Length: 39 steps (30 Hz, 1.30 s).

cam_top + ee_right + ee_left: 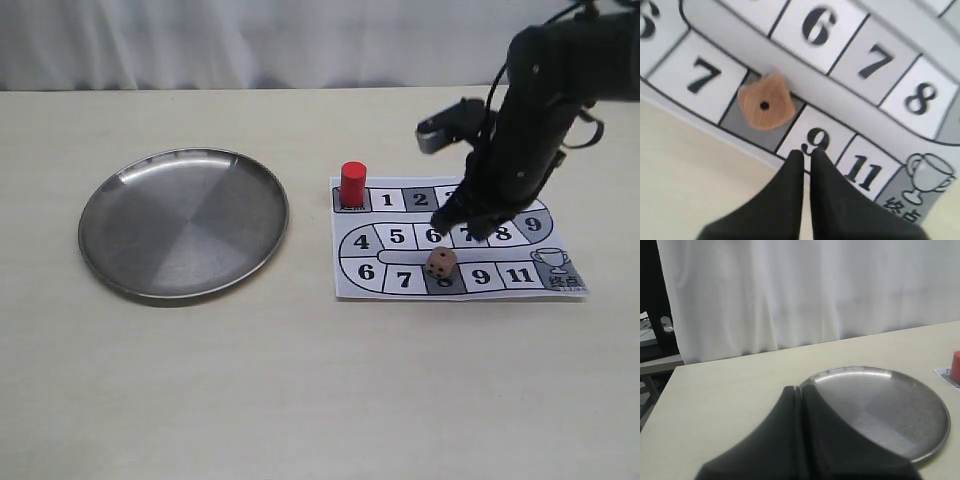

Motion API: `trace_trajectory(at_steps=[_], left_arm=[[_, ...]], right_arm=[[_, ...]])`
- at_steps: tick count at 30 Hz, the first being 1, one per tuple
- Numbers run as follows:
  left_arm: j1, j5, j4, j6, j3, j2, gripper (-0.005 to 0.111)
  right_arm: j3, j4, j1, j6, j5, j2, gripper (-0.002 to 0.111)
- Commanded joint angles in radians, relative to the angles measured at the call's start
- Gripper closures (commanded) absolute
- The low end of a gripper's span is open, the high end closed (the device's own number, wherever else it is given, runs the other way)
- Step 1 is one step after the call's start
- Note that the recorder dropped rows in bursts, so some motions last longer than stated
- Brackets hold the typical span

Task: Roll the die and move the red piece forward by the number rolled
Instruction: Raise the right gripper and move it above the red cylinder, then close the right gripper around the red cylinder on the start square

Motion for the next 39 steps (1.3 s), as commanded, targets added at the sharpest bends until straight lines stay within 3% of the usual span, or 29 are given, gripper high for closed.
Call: trace_trajectory(at_steps=[1,4,10,15,30,33,39], left_arm=[[-0.008,-0.008,-0.002,-0.001,0.002,-0.003,0.107],[-0.008,-0.008,-0.002,-0.001,0.002,-0.003,0.107],[-0.008,-0.008,-0.002,-0.001,0.002,-0.003,0.107],[-0.008,-0.008,-0.002,-0.001,0.002,-0.003,0.107],[-0.008,-0.008,-0.002,-0.001,0.002,-0.003,0.107],[-0.008,-0.008,-0.002,-0.001,0.002,-0.003,0.107],[-0.008,-0.008,-0.002,-0.001,0.002,-0.003,0.107]], right_arm=[[-0.031,0.011,-0.003,0.107,-0.069,-0.101,0.104],[-0.031,0.016,-0.003,0.142,-0.131,-0.110,0.091],[-0.029,0.046,0.048,0.150,-0.280,-0.046,0.042],[-0.045,0.046,0.112,0.111,-0.478,0.043,0.027],[-0.236,0.088,0.125,0.111,-0.571,0.289,0.029],[-0.236,0.088,0.125,0.104,-0.605,0.311,0.045],[-0.236,0.088,0.125,0.104,-0.611,0.316,0.097]])
